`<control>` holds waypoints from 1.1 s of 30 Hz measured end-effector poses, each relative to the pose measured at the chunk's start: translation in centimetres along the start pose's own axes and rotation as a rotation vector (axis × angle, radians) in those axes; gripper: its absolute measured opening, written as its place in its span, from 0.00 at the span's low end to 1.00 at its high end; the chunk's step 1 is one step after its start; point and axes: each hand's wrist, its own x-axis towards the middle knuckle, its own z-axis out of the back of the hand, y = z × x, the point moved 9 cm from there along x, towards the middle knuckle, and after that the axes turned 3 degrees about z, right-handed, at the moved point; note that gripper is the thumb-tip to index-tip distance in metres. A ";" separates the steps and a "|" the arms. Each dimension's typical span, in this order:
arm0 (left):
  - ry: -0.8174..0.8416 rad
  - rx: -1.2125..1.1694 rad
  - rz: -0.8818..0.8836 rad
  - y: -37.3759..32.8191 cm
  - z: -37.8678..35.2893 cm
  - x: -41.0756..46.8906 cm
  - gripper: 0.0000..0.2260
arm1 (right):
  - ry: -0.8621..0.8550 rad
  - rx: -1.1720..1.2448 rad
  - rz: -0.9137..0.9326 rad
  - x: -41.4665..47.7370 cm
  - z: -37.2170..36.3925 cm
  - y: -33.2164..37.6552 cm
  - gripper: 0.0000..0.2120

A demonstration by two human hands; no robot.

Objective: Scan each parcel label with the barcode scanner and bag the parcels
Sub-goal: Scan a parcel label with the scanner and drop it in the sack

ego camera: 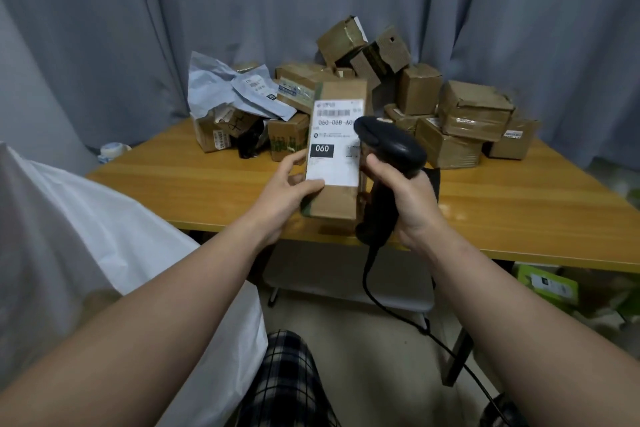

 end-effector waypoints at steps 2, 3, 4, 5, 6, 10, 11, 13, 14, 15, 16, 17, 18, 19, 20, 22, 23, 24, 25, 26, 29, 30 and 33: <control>0.013 -0.007 -0.020 0.4 -0.3 -0.2 0.20 | -0.025 -0.014 0.028 0.1 0.7 0.5 0.09; 0.008 -0.002 -0.046 0.5 -0.6 -0.4 0.19 | -0.032 -0.043 0.028 0.1 1.0 0.4 0.08; -0.012 -0.007 -0.067 0.3 -1.0 -0.7 0.18 | -0.043 -0.087 0.032 0.1 1.3 0.1 0.07; -0.042 -0.004 -0.079 0.3 -1.2 -0.8 0.17 | -0.061 -0.133 0.041 0.1 1.6 -0.3 0.07; -0.065 0.009 -0.095 0.3 -1.5 -0.9 0.18 | -0.085 -0.162 0.054 0.0 2.0 -0.7 0.09; -0.076 0.128 -0.142 0.0 -2.8 -0.7 0.22 | -0.157 -0.177 0.101 -0.1 3.7 -1.5 0.15; -0.097 0.170 -0.184 -1.0 -3.0 -1.0 0.23 | -0.167 -0.206 0.107 0.0 4.1 -1.5 0.16; -0.150 0.257 -0.283 -3.2 -2.9 -0.9 0.25 | -0.171 -0.296 0.113 0.1 4.6 -1.2 0.18; -0.172 0.278 -0.351 -4.7 -2.7 -1.0 0.24 | -0.163 -0.338 0.114 0.2 4.7 -1.1 0.18; -0.186 0.300 -0.415 -6.1 -2.5 -0.9 0.23 | -0.155 -0.377 0.112 0.2 4.8 -0.9 0.17; -0.184 0.339 -0.470 -7.4 -2.4 -0.8 0.23 | -0.150 -0.416 0.116 0.3 4.9 -0.6 0.16; -0.168 0.408 -0.516 -8.6 -2.5 -0.6 0.22 | -0.151 -0.454 0.127 0.4 5.1 -0.3 0.15; -0.142 0.492 -0.553 -9.5 -2.7 -0.4 0.21 | -0.159 -0.483 0.143 0.2 5.2 0.2 0.15; -0.122 0.563 -0.581 -10.2 -2.9 -0.2 0.18 | -0.171 -0.504 0.170 -0.1 5.3 0.7 0.15; -0.114 0.597 -0.592 -10.7 -2.8 0.1 0.16 | -0.184 -0.528 0.215 -0.6 5.3 1.4 0.15; -0.133 0.609 -0.569 -11.2 -2.0 1.1 0.15 | -0.184 -0.580 0.309 -1.8 4.8 2.4 0.15; -0.151 0.602 -0.542 -11.3 -1.6 1.7 0.15 | -0.169 -0.606 0.341 -2.4 4.3 2.7 0.17; -0.172 0.594 -0.522 -11.4 -1.4 2.3 0.14 | -0.150 -0.630 0.360 -2.8 3.8 2.7 0.18; -0.192 0.589 -0.508 -11.6 -1.3 2.8 0.14 | -0.137 -0.647 0.365 -3.0 3.4 2.7 0.18; -0.206 0.577 -0.495 -11.9 -1.3 3.3 0.14 | -0.137 -0.653 0.358 -2.9 3.2 2.5 0.16; -0.216 0.490 -0.417 -12.0 -1.6 5.3 0.14 | -0.186 -0.636 0.301 -2.2 3.6 2.1 0.12; -0.212 0.452 -0.389 -12.0 -1.6 6.0 0.14 | -0.195 -0.634 0.286 -1.8 3.9 2.0 0.12; -0.195 0.367 -0.317 -11.9 -1.7 7.7 0.12 | -0.202 -0.669 0.281 -0.8 4.2 2.1 0.09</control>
